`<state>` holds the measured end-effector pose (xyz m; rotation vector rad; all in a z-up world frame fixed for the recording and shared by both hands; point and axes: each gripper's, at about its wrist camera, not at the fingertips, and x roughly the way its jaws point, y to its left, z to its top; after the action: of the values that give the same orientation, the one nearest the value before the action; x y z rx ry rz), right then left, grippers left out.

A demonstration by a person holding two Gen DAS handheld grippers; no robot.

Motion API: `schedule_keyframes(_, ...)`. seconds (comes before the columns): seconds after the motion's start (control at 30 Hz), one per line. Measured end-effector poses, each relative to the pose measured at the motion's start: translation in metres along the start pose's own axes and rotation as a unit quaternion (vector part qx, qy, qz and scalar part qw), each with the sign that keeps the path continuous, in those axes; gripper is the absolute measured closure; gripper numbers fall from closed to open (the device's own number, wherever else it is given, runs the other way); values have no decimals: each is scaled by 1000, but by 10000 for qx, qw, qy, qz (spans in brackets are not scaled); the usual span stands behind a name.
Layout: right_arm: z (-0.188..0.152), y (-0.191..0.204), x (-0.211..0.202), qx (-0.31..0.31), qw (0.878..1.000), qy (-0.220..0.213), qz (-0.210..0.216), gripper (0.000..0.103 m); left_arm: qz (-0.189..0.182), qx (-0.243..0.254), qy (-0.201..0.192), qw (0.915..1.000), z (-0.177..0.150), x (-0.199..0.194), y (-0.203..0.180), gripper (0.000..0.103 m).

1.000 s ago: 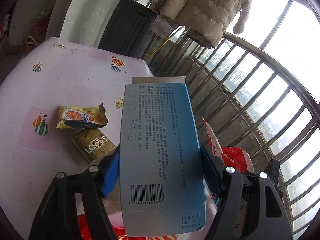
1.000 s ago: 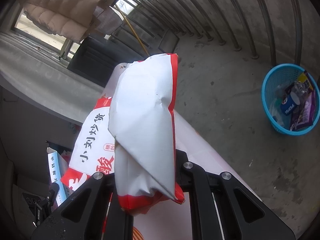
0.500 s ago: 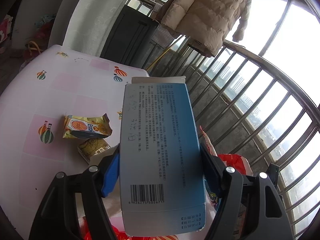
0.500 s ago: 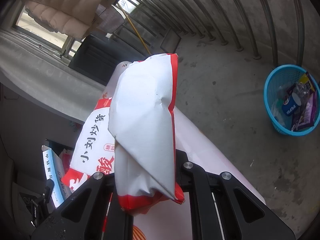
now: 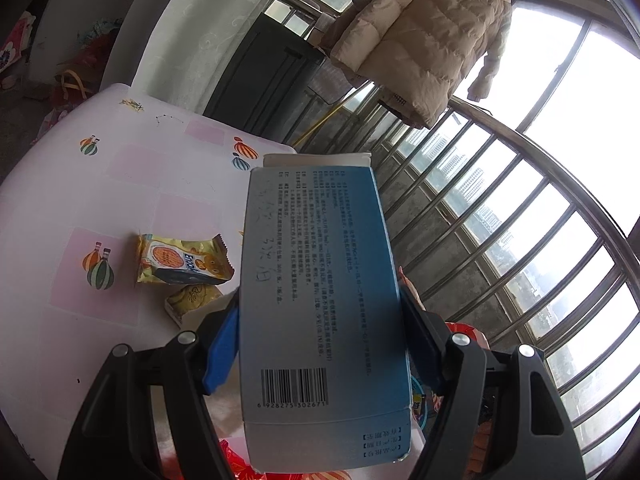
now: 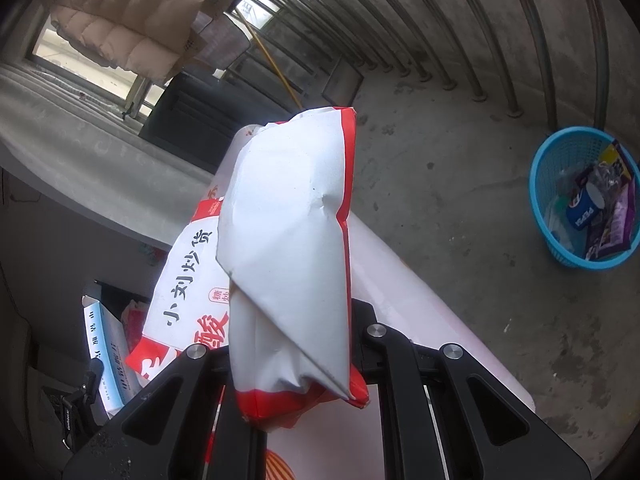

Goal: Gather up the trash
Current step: 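Lift the box with the left tool and carry both items toward the wastebasket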

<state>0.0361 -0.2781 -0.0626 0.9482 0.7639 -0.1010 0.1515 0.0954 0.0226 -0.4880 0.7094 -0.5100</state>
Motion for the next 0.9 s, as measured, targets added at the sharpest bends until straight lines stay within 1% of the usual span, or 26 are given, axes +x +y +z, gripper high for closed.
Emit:
schedule_keyframes(0.13, -4, -1, -6, -5, 9999, -64, 79, 94, -346, -318, 90, 9989, 16, -7, 17, 33)
schedule_keyframes(0.3, -4, -10, -8, 37, 9998, -104, 142, 94, -674, -444, 211, 9965, 32, -9, 21, 33)
schedule_keyframes(0.47, 1, -28, -10, 238, 9994, -179, 196, 94, -1060, -454, 377, 9926, 43, -1, 9, 33)
schedule_keyframes(0.6, 6, -45, -20, 414, 9985, -308, 203, 94, -1275, -378, 428, 9902, 50, 9, -8, 33)
schedule_keyframes(0.7, 7, -57, -27, 524, 9976, -387, 223, 94, -1314, -300, 491, 9897, 53, 20, -18, 33)
schedule_keyframes(0.8, 3, -66, -33, 594, 9971, -438, 191, 94, -1416, -419, 671, 9868, 54, 31, -21, 33)
schedule_keyframes(0.9, 1, -72, -34, 698, 9964, -447, 162, 94, -1646, -529, 742, 9821, 59, 27, -25, 33)
